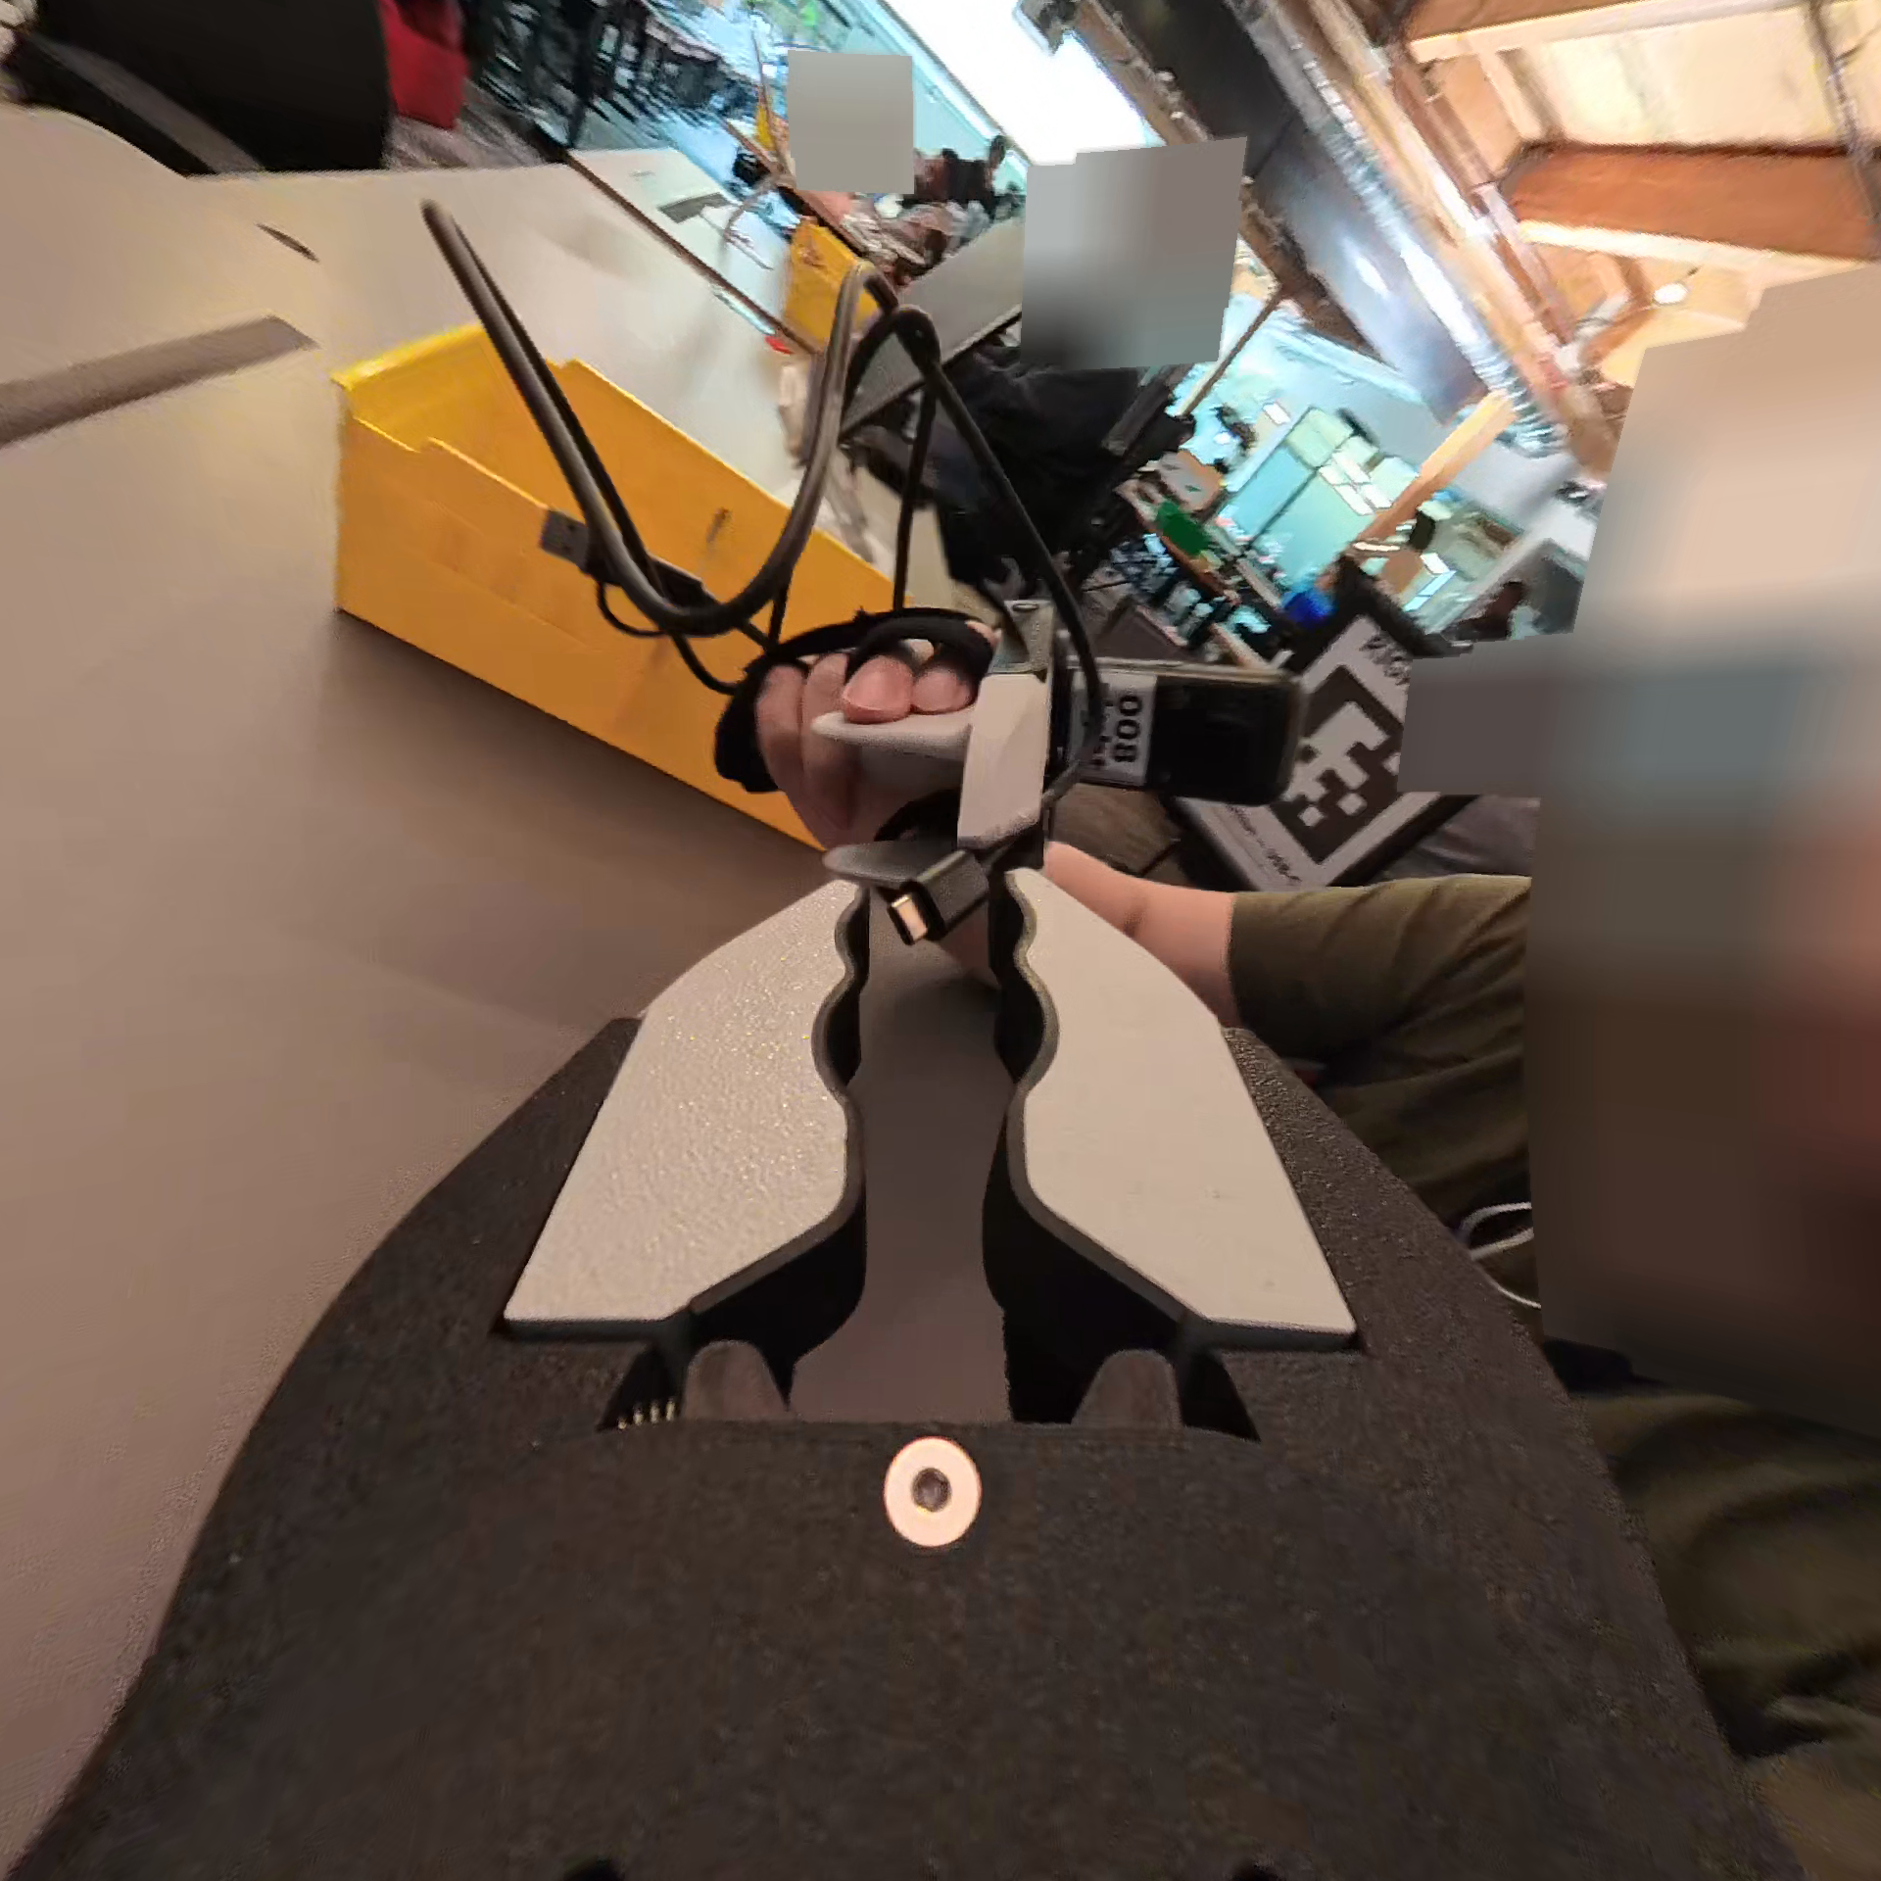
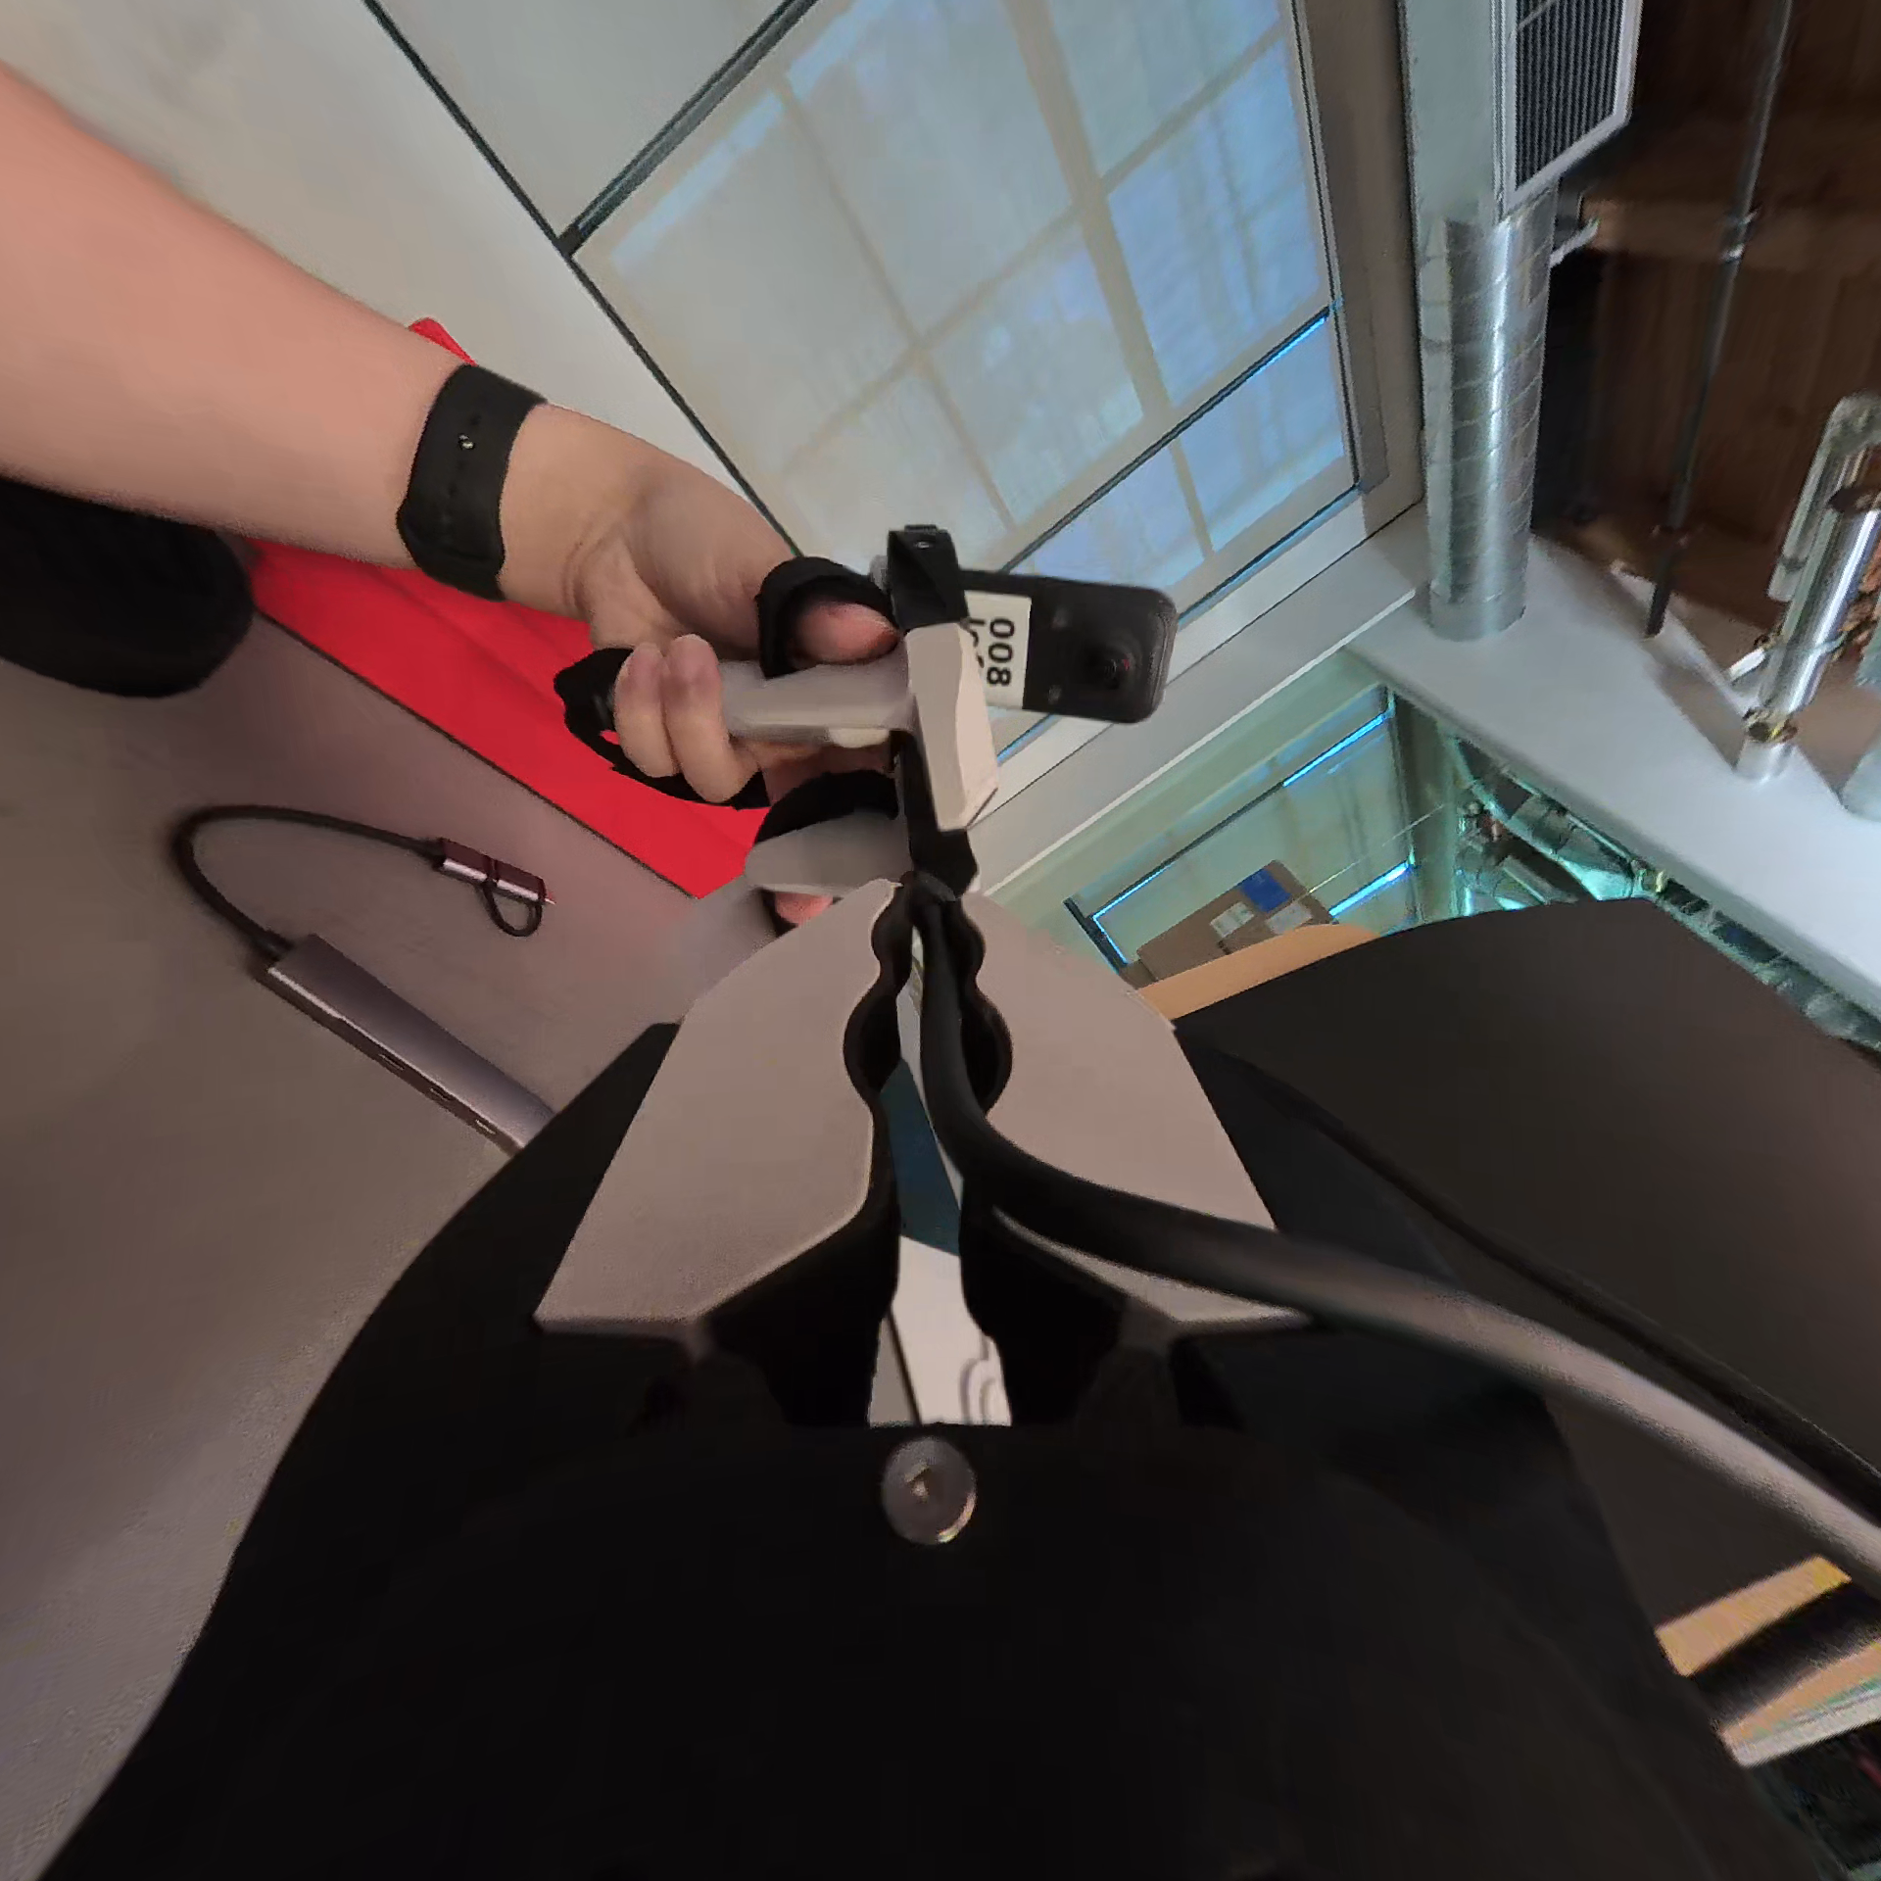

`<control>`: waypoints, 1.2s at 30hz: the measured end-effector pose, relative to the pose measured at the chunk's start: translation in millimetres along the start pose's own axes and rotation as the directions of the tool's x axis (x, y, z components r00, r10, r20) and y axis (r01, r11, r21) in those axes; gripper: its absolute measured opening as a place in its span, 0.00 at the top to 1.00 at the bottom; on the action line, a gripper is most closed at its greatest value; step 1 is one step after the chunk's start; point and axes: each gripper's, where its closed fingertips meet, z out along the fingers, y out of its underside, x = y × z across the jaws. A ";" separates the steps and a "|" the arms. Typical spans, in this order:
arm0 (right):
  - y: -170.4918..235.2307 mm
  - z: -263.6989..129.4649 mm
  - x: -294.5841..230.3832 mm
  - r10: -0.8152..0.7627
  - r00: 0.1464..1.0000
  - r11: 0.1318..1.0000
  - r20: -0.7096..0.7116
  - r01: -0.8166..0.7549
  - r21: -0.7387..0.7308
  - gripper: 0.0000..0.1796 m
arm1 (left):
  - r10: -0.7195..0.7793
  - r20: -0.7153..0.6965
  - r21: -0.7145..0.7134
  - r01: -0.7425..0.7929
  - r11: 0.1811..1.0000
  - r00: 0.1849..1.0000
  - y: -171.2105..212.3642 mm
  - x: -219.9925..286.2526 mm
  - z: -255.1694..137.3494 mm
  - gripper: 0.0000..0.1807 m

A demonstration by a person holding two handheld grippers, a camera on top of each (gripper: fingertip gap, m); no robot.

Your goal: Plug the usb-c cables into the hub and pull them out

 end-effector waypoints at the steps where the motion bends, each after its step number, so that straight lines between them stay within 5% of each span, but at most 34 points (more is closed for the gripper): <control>1: -2.2 -0.1 0.1 -0.014 1.000 1.000 0.001 0.014 0.003 0.96 | -0.013 -0.035 -0.001 0.013 1.000 0.999 0.5 3.5 -0.1 0.89; 14: -16.6 -4.7 7.0 0.049 0.999 0.995 0.015 -0.050 0.081 0.96 | 0.050 -0.156 -0.031 -0.056 0.998 0.986 6.1 20.2 9.4 0.95; 22: -2.0 3.6 14.7 0.155 0.987 0.988 -0.033 -0.156 -0.018 0.90 | 0.182 -0.035 0.014 -0.181 0.983 0.983 -3.3 11.5 8.8 0.95; 36: 0.6 5.4 15.0 0.179 0.982 0.982 -0.053 -0.182 -0.045 0.92 | 0.169 -0.019 0.007 -0.169 0.986 0.985 -2.8 9.9 11.0 0.95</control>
